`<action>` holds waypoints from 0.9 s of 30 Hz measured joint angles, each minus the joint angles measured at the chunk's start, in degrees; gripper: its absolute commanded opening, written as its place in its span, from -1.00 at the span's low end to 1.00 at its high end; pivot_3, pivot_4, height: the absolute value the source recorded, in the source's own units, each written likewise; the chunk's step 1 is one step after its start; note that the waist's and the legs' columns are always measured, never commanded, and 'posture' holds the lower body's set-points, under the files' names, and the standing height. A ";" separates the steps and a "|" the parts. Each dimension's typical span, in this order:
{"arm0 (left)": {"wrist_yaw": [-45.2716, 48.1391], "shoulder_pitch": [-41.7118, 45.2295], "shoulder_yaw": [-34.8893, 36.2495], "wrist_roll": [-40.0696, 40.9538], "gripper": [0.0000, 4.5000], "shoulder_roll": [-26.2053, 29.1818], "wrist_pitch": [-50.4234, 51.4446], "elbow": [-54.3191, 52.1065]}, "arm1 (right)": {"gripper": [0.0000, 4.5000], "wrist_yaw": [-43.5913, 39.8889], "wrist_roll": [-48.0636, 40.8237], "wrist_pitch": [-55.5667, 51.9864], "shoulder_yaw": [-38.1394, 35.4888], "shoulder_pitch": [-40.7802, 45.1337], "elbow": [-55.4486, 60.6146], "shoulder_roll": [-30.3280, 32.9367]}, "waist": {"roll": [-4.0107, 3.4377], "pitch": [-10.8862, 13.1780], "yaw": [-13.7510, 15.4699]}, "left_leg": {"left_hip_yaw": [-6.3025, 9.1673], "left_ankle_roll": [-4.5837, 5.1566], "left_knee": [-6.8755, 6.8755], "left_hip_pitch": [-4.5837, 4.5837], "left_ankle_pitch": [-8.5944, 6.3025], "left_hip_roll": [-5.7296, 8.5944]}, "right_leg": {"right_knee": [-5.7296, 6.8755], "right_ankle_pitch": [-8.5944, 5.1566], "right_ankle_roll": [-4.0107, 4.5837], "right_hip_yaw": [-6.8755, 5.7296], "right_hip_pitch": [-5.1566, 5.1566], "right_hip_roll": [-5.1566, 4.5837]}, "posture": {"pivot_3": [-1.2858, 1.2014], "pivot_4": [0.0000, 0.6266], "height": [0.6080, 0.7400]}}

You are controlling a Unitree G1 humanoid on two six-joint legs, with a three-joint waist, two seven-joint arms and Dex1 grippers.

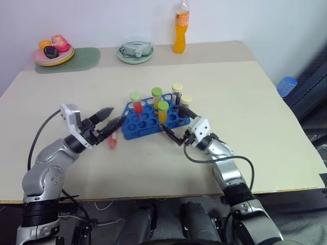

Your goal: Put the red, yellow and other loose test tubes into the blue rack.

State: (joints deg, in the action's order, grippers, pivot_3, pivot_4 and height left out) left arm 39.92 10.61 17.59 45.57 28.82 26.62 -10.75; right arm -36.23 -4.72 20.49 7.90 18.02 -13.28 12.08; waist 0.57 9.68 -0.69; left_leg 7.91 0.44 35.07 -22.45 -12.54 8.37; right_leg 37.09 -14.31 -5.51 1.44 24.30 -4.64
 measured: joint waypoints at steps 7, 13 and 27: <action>-22.67 1.54 3.14 -2.77 0.69 -0.89 8.57 -5.73 | 0.97 -4.51 -4.70 -14.10 -1.14 -10.81 18.92 10.35 | 0.05 0.01 0.15 | -0.01 -0.01 0.03 -0.05 -0.02 -0.03 | -0.02 -0.01 -0.02 -0.01 -0.01 -0.01 | 0.03 -0.52 1.00; -48.43 14.51 10.24 9.53 0.69 0.39 41.52 -5.59 | 0.97 -9.38 -11.55 -25.37 -7.93 -14.90 31.16 22.97 | 0.38 0.18 1.36 | 0.01 0.04 0.19 -0.16 -0.05 -0.03 | -0.04 -0.06 -0.12 -0.07 -0.02 0.01 | 0.03 -0.52 1.00; -68.37 32.73 5.75 24.38 0.69 6.81 65.40 22.13 | 0.97 -8.59 -16.88 -36.29 -12.54 -8.78 38.45 26.56 | 0.57 0.22 1.58 | 0.00 -0.38 0.32 -0.31 0.00 -0.03 | -0.04 -0.06 -0.15 -0.08 0.09 -0.02 | 0.03 -0.52 1.00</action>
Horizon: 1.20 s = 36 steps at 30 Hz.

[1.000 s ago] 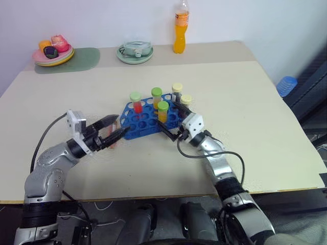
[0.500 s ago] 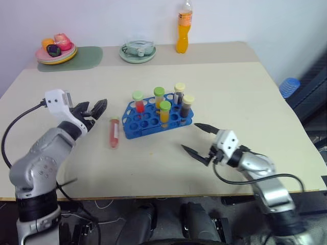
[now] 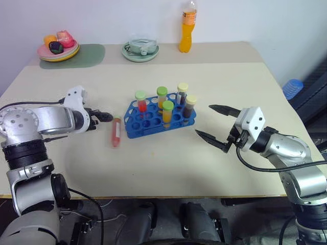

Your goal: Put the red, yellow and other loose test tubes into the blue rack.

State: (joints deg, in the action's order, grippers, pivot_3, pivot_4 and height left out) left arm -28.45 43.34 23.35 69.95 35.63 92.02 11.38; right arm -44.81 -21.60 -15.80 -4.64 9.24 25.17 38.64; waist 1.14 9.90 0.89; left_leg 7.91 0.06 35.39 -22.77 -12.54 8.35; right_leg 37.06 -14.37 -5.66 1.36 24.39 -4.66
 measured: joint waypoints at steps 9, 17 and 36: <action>-9.30 6.22 -4.58 3.29 0.69 -1.35 0.00 11.42 | 0.97 1.67 -0.41 -4.37 -0.09 2.40 1.70 0.00 | 0.01 -0.01 -0.06 | -0.01 0.00 0.00 -0.01 0.01 0.00 | 0.04 0.00 0.00 0.01 0.05 0.00 | 0.03 -0.52 1.00; -17.13 9.55 -5.73 3.08 -0.33 -2.91 0.01 19.86 | 1.00 0.70 -2.37 -6.77 -0.76 1.05 3.24 1.05 | 0.03 -0.03 -0.21 | -0.02 -0.01 0.02 -0.04 0.01 0.00 | 0.05 0.00 0.00 0.03 0.08 0.00 | 0.03 -0.52 1.00; -24.67 7.36 -1.06 7.69 -0.69 -4.10 -0.14 18.67 | 1.00 -15.16 -8.44 -3.19 -2.49 -4.84 2.37 8.24 | 0.05 -0.08 -0.25 | -0.05 -0.01 0.22 -0.06 -0.04 -0.01 | 0.12 0.01 -0.01 0.03 0.05 0.01 | 0.03 -0.52 1.00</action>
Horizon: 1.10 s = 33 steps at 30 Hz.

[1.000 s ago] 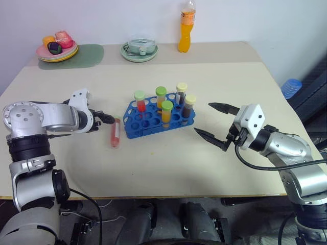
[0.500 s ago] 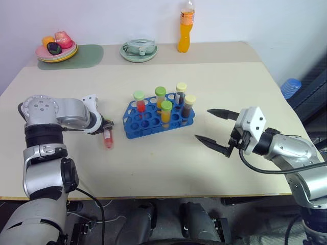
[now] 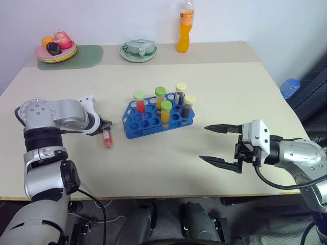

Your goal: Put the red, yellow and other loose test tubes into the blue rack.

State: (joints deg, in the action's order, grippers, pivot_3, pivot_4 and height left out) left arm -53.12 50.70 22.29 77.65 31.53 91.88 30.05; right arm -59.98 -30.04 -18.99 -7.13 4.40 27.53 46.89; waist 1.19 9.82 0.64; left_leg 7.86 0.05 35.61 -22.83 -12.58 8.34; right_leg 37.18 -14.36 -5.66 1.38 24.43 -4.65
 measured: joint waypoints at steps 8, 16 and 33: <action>3.84 -10.41 -2.87 13.95 -0.69 8.14 0.15 -7.91 | 1.00 -1.58 1.85 5.33 1.62 -1.33 -3.69 -2.09 | 0.00 0.00 0.08 | -0.01 0.02 0.12 -0.06 -0.03 -0.01 | 0.04 0.00 0.01 0.04 0.04 0.01 | 0.03 -0.52 1.00; 20.87 -25.94 -0.67 15.07 -0.69 14.10 -12.93 -34.82 | 1.00 -1.89 2.81 7.57 3.20 -0.40 -6.43 -4.33 | -0.01 0.00 0.29 | -0.04 0.13 0.37 -0.29 -0.12 -0.01 | -0.04 0.00 0.06 0.01 0.03 -0.02 | 0.03 -0.52 1.00; 86.40 -35.90 -17.26 -46.32 -0.69 -2.61 -85.78 -43.26 | 1.00 3.06 4.10 6.92 2.30 -1.27 -6.66 -4.69 | -0.22 -0.07 1.68 | -0.23 0.78 0.44 -0.50 -0.48 -0.07 | -0.67 0.03 0.07 0.01 -0.02 -0.04 | 0.03 -0.52 1.00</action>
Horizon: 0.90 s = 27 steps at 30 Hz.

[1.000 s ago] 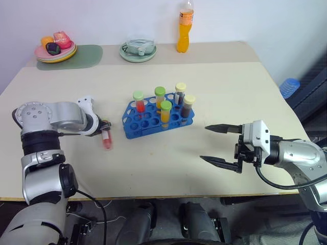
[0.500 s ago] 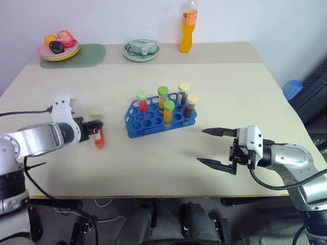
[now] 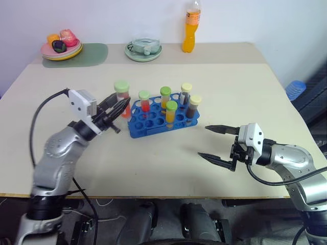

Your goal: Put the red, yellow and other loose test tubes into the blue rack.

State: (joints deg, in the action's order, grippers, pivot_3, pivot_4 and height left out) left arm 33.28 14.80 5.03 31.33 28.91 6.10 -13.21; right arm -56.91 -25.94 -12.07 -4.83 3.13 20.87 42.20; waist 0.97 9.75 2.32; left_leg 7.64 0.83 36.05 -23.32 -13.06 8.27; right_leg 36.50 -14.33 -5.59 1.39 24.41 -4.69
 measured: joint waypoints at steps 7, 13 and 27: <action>7.06 2.07 -4.15 -7.08 -0.69 -7.93 -14.18 11.80 | 1.00 1.78 -0.13 -1.52 -2.82 -3.21 2.78 0.97 | -0.03 -0.02 -0.03 | -0.01 0.07 0.07 -0.01 -0.03 0.00 | -0.06 0.07 -0.13 0.00 -0.04 0.01 | 0.03 -0.52 1.00; 11.95 2.82 -5.34 -8.80 -0.69 -12.21 -21.06 21.73 | 1.00 2.89 -0.72 -3.55 -5.63 -5.15 5.14 1.88 | -0.03 -0.02 0.02 | 0.00 0.09 0.11 0.00 -0.03 0.00 | -0.06 0.10 -0.18 -0.01 -0.07 0.02 | 0.03 -0.52 1.00; 15.77 7.71 -5.74 -10.90 -0.69 -16.59 -28.94 32.49 | 1.00 5.09 -3.80 -9.81 -9.39 -5.91 10.86 4.01 | -0.06 -0.11 0.11 | 0.01 0.13 0.20 0.01 -0.04 0.01 | -0.07 0.17 -0.30 -0.04 -0.18 0.02 | 0.03 -0.52 1.00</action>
State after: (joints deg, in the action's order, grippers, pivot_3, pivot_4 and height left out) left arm 49.05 22.52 -0.71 20.43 12.32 -22.84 19.28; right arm -51.82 -29.74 -21.89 -14.22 -2.78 31.73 46.21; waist 0.91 9.65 2.43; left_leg 7.65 0.96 36.25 -23.31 -13.10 8.28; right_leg 36.44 -14.16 -5.89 1.36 24.23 -4.67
